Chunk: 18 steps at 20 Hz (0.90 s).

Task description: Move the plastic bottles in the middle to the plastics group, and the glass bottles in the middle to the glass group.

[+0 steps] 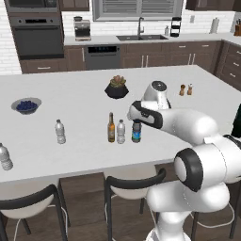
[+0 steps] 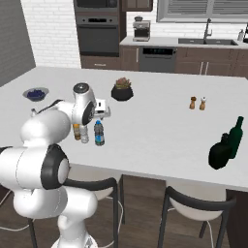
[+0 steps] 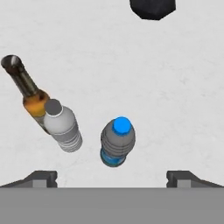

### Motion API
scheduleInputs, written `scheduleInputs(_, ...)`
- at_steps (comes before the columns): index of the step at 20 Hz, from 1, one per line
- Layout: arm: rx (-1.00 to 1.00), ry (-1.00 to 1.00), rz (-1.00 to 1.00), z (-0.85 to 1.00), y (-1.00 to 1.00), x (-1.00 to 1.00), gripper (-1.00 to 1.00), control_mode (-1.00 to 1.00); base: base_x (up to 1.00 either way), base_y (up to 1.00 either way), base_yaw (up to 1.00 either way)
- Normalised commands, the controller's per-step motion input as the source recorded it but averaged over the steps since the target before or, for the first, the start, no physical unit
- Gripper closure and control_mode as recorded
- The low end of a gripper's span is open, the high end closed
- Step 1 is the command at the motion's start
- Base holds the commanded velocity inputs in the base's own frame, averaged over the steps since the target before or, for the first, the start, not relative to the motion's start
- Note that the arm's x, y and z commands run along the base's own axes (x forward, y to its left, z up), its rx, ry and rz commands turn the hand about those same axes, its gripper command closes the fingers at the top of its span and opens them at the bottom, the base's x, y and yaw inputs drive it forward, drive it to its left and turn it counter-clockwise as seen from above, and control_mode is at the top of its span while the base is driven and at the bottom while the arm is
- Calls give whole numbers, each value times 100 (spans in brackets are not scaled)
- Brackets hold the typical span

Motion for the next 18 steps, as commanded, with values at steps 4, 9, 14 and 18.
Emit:
scheduleInputs(4,0,11,9,-16,0,22,-100,-100,0,0,0)
scheduleInputs(9,0,13,4,-12,0,27,-100,-100,0,0,0)
scheduleInputs(14,0,6,4,-29,0,14,-100,-100,0,0,0)
scheduleInputs(18,0,0,4,-24,0,6,-100,-100,0,0,0)
